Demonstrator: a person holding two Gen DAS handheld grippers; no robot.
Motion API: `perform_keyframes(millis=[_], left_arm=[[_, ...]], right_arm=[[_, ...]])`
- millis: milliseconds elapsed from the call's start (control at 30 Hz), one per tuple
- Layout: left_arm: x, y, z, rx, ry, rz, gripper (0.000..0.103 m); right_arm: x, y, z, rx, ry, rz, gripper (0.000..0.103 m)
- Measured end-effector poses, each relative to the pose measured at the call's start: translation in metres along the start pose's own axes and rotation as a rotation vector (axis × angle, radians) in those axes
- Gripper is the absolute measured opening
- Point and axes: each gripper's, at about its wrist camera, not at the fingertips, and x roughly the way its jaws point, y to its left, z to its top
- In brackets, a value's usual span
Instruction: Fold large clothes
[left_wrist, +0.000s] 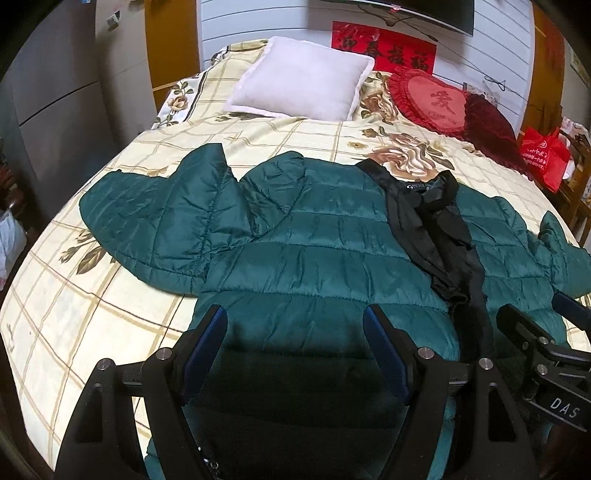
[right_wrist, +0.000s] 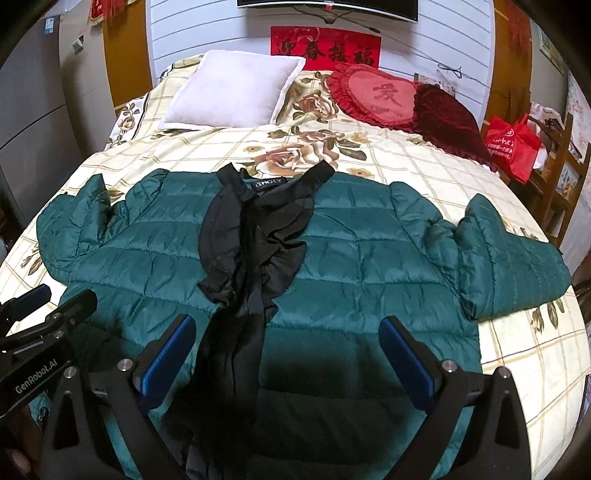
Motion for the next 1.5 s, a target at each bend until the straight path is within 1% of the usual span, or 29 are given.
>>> perform_keyframes(millis=[367, 700, 1033, 1100, 1167, 1233, 1400, 1500], left_arm=[[0.008, 0.004, 0.0, -0.018, 0.016, -0.009, 0.067], [0.008, 0.005, 0.0, -0.011, 0.006, 0.002, 0.067], [0.004, 0.034, 0.009, -0.032, -0.01, 0.034, 0.067], [0.005, 0.045, 0.011, -0.045, -0.003, 0.032, 0.067], [0.007, 0.062, 0.014, -0.083, 0.011, 0.018, 0.067], [0.01, 0.079, 0.017, -0.12, 0.018, 0.02, 0.067], [0.014, 0.137, 0.027, -0.219, -0.008, 0.067, 0.067], [0.023, 0.172, 0.035, -0.291, -0.007, 0.083, 0.067]], right_arm=[[0.008, 0.005, 0.002, -0.013, 0.01, -0.005, 0.101], [0.012, 0.008, 0.003, -0.009, 0.007, 0.004, 0.101], [0.015, 0.015, 0.005, -0.02, 0.01, 0.011, 0.101], [0.016, 0.018, 0.005, -0.028, 0.011, 0.012, 0.101], [0.016, 0.021, 0.005, -0.036, 0.011, 0.015, 0.101], [0.016, 0.022, 0.005, -0.036, 0.012, 0.02, 0.101], [0.015, 0.024, 0.002, -0.039, 0.025, 0.037, 0.101], [0.013, 0.028, 0.002, -0.046, 0.022, 0.045, 0.101]])
